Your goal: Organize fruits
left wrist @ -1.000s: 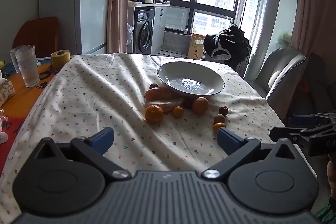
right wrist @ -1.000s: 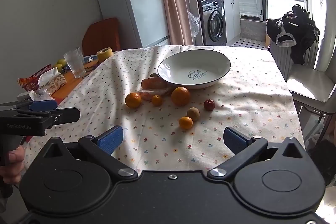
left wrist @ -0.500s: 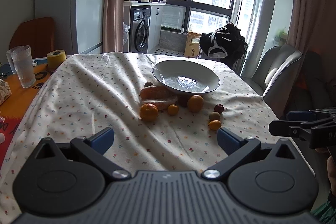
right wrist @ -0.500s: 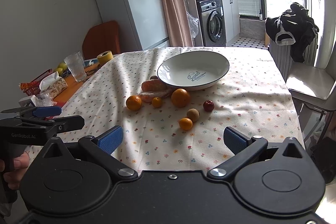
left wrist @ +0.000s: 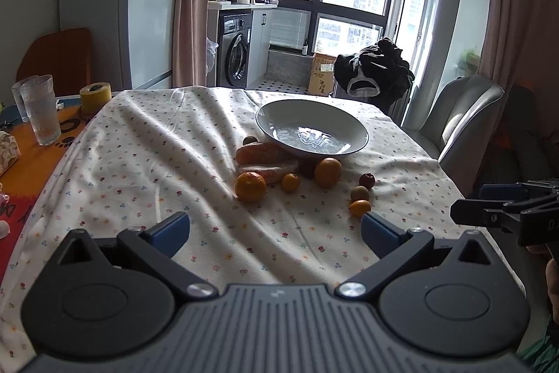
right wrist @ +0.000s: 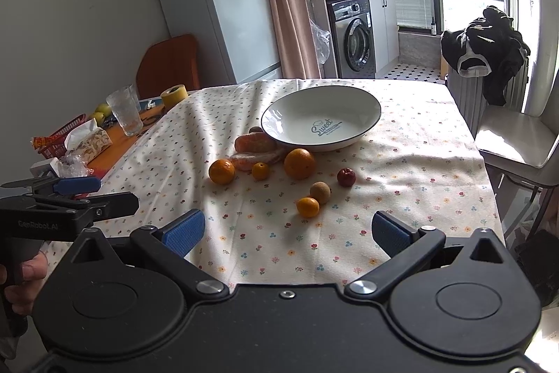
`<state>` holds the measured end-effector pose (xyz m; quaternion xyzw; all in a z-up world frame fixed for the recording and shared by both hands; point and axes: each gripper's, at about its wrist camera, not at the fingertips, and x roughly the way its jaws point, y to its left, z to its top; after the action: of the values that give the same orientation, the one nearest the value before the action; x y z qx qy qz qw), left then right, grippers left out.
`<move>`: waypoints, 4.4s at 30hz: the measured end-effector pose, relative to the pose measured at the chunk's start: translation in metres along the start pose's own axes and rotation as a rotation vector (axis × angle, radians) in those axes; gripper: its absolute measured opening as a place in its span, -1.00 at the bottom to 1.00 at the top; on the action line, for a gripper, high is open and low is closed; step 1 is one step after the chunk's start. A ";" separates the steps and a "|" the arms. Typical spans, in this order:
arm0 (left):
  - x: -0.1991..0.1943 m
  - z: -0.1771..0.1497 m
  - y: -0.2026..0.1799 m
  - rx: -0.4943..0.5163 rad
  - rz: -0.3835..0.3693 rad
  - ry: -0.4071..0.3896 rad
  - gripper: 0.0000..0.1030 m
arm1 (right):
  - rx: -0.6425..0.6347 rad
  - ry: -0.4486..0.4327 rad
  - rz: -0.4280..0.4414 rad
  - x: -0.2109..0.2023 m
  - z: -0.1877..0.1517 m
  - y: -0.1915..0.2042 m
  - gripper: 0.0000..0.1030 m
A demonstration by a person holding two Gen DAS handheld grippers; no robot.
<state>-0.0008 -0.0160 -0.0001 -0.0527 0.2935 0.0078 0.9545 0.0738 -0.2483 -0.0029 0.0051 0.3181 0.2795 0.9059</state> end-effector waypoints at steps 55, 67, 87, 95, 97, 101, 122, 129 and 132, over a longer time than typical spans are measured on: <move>0.056 -0.015 -0.015 0.006 -0.059 0.038 0.99 | 0.006 0.013 -0.008 0.035 -0.016 -0.035 1.00; 0.091 -0.011 -0.040 -0.006 -0.114 0.043 0.85 | 0.006 -0.010 0.015 0.050 -0.008 -0.057 0.81; 0.147 -0.009 -0.058 -0.038 -0.177 0.114 0.26 | 0.032 0.029 0.071 0.077 -0.004 -0.078 0.15; 0.169 -0.007 -0.066 -0.047 -0.223 0.147 -0.05 | 0.034 0.039 0.086 0.087 -0.003 -0.084 -0.01; 0.173 -0.007 -0.069 -0.044 -0.234 0.151 -0.09 | 0.044 0.045 0.089 0.090 -0.003 -0.087 -0.02; 0.180 -0.007 -0.072 -0.030 -0.244 0.149 -0.47 | 0.055 0.054 0.100 0.096 -0.005 -0.089 -0.02; 0.156 -0.003 -0.038 -0.088 -0.193 0.069 -0.47 | -0.020 0.075 0.133 0.121 0.008 -0.058 -0.15; 0.149 -0.003 -0.027 -0.108 -0.167 0.051 -0.47 | -0.029 0.084 0.129 0.126 0.008 -0.052 -0.21; 0.143 -0.001 -0.025 -0.107 -0.155 0.037 -0.47 | -0.035 0.088 0.135 0.130 0.008 -0.051 -0.24</move>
<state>0.1181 -0.0436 -0.0789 -0.1263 0.3054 -0.0515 0.9424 0.1872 -0.2237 -0.0807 -0.0015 0.3516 0.3453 0.8702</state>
